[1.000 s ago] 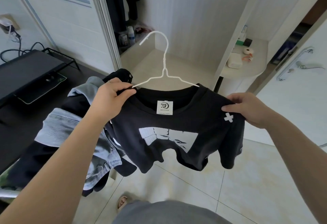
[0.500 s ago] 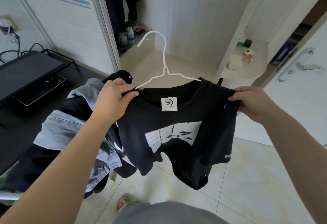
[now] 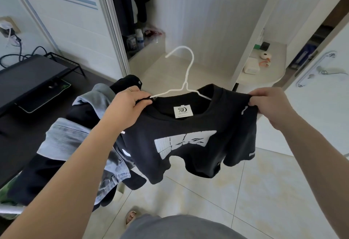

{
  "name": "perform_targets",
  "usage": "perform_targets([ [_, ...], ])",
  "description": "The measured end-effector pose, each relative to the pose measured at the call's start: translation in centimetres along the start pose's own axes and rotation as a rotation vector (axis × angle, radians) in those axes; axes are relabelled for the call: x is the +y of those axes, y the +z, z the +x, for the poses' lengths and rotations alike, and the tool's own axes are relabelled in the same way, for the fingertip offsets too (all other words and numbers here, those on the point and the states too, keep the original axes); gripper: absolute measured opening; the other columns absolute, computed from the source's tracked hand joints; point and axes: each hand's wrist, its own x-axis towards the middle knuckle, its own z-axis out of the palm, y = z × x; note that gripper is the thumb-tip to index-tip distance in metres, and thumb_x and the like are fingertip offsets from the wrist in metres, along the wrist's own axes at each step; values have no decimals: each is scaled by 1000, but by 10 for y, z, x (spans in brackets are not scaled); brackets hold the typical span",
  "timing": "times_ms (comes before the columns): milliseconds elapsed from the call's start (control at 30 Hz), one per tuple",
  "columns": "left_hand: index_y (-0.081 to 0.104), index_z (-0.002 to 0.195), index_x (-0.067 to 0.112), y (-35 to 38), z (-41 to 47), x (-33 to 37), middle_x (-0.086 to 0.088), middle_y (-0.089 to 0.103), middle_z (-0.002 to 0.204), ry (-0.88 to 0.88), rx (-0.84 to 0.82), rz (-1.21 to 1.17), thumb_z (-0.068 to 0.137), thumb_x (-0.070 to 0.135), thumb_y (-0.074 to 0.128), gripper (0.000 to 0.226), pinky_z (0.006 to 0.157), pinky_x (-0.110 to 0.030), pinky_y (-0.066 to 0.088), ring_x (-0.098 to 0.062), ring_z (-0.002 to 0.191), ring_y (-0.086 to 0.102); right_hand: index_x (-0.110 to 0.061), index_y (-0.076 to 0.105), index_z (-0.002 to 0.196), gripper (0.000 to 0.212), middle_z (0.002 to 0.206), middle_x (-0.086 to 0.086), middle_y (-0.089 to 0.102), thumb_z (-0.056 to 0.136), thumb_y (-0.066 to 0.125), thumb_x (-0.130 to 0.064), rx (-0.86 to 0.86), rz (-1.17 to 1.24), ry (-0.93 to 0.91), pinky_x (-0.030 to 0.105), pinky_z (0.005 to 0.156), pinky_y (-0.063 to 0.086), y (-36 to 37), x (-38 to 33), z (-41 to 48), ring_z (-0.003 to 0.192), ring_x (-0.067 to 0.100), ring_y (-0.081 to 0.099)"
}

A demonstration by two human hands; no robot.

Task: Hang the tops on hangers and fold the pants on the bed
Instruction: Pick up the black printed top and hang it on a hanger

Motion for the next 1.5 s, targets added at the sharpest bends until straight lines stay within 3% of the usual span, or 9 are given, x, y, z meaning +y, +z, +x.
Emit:
perform_targets([
  [167,76,107,15,2,-5,0,-3,69,90,-58,181,-74,98,17,65,15,87,-28,47,-16,89,61,-39,70,71,46,70,-19,67,77,58,6,64,-101,-252,11,62,47,7,-7,-19,67,-5,60],
  [367,77,103,21,2,-6,4,2,69,89,-26,164,-236,96,14,68,14,87,-23,47,-12,89,62,-25,51,132,48,129,-7,51,90,73,-15,-6,-219,-353,29,100,41,20,5,-33,116,13,50],
  [467,76,98,32,2,-2,7,5,67,88,-30,129,-267,94,16,69,18,84,-10,42,-8,91,60,-21,67,116,21,110,-3,68,98,61,-13,-32,-287,-429,22,92,44,21,5,-34,104,18,61],
  [633,68,91,48,-2,4,12,-3,68,91,-59,166,-322,88,12,76,37,84,-11,43,-8,86,60,-20,72,105,15,94,-5,71,100,58,-16,-89,-334,-478,7,74,41,18,1,-38,90,8,62],
  [833,73,88,32,4,11,18,-3,70,93,-134,160,-343,82,15,82,21,85,-19,49,-12,89,64,-26,72,78,23,73,-1,69,98,61,-27,-337,-127,-332,15,61,50,12,-7,-42,68,10,66],
  [1000,67,83,24,14,32,17,9,68,84,-299,185,-349,78,26,86,20,72,-14,48,-4,80,64,-19,59,69,30,56,-8,54,98,61,-28,-323,-207,-405,10,53,42,8,-14,-40,51,2,52],
  [1167,56,75,30,17,83,21,9,62,79,-277,187,-268,76,38,86,31,65,-13,44,2,74,59,-14,60,70,31,61,10,54,99,61,-25,-177,-55,-439,12,54,41,4,-33,-29,55,9,51],
  [1333,59,118,24,23,130,13,1,53,124,-327,147,-80,82,53,75,48,101,-45,45,-25,119,51,-13,60,71,34,63,5,55,90,63,-41,-104,149,-307,30,62,46,16,-48,-12,61,18,54],
  [1500,58,129,21,33,159,3,6,60,121,-233,-41,-357,92,38,71,43,89,-19,43,-9,106,59,-17,61,73,32,71,3,61,86,61,-46,-26,274,-222,32,64,52,42,-75,25,66,16,60],
])
